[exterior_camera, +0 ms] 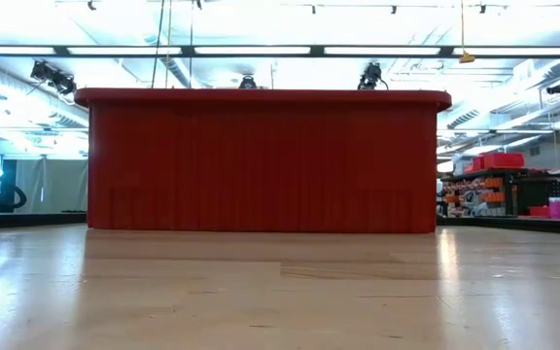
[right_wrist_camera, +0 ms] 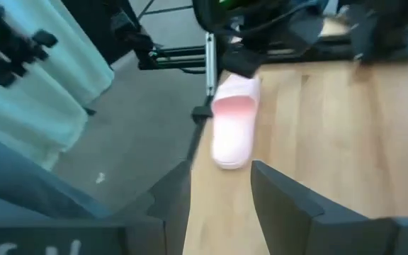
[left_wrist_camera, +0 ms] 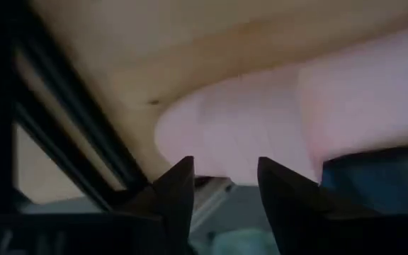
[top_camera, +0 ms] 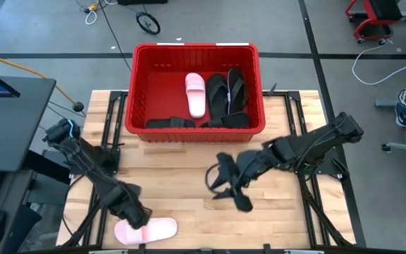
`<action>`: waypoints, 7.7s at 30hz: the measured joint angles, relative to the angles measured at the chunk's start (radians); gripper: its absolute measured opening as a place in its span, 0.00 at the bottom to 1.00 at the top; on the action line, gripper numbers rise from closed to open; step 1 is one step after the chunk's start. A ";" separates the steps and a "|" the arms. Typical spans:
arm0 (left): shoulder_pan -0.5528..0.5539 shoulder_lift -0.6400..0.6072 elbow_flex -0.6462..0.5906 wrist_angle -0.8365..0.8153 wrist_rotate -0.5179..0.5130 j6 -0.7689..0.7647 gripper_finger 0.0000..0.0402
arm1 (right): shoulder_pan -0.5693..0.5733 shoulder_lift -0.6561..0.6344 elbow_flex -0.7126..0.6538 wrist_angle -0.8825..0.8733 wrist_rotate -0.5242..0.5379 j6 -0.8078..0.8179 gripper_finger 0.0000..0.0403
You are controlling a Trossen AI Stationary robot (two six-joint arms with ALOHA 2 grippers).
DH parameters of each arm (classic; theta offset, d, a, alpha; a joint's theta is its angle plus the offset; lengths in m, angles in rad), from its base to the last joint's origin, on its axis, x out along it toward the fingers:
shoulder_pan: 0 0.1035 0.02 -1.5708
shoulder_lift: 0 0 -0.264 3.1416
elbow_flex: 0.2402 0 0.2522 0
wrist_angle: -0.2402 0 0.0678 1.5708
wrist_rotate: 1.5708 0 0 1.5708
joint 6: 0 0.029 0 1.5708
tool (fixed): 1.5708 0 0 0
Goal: Pick and place slides into bin
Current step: Put the pink slide into the red bin
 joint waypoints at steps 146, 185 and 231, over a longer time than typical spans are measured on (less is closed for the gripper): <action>0.281 0.014 1.031 0.416 -0.534 1.621 0.05 | -0.051 0.332 -0.285 0.622 -0.263 0.468 0.04; 0.847 0.062 1.029 -0.120 -0.988 1.767 0.52 | -0.716 -0.105 -0.261 1.176 0.275 0.665 0.03; 1.082 0.329 1.028 0.588 -0.780 2.081 0.17 | -0.953 -0.120 -0.259 1.247 -0.292 0.601 0.04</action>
